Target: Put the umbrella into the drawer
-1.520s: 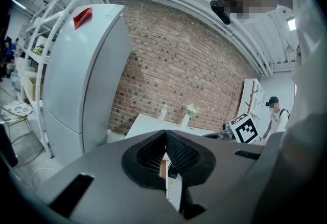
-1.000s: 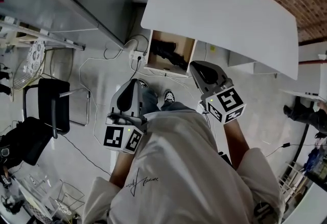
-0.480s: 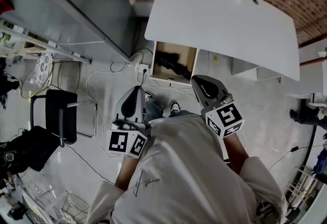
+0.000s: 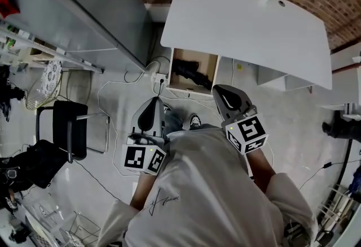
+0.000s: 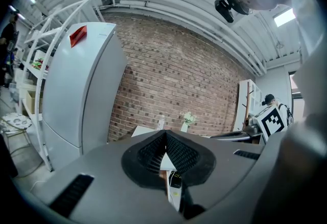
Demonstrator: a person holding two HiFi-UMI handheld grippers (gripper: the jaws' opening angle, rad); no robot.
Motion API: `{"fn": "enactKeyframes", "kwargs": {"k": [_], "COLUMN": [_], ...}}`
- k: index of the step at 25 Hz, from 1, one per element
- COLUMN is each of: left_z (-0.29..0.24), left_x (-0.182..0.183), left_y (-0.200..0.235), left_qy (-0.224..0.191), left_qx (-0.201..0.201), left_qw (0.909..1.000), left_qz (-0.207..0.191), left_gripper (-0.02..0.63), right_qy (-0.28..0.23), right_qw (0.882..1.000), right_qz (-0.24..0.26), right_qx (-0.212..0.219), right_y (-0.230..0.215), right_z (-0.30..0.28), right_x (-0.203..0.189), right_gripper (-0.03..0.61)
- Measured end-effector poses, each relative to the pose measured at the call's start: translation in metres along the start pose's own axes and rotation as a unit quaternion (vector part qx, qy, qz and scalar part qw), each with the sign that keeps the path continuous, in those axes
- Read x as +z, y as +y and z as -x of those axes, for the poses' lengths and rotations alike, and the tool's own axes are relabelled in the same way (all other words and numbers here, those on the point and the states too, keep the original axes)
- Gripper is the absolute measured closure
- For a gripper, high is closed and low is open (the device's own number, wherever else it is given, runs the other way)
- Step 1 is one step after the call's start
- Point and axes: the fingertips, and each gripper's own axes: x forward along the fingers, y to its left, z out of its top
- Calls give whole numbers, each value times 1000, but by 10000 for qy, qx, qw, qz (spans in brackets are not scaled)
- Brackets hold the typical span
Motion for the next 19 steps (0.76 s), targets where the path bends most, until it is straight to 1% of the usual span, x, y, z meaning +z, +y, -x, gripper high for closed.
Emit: {"fn": "enactKeyframes", "kwargs": {"k": [10, 14, 19], "left_z": [-12, -16, -21], "left_x": [-14, -21, -21], "left_y": [-12, -9, -5], "left_qy": [167, 324, 363], "left_qx": [-75, -16, 45], "left_qw": [9998, 9994, 9993], "left_qz": [62, 114, 110], "left_gripper": [604, 604, 604], "right_qy": [106, 151, 162], "right_qw": [9999, 9998, 9998], "right_qz": [-52, -34, -25], "right_qx": [40, 78, 127], "right_y": [-10, -11, -13], "right_z": [3, -1, -7], "right_x": [-13, -14, -13], "right_gripper": [561, 561, 561]}}
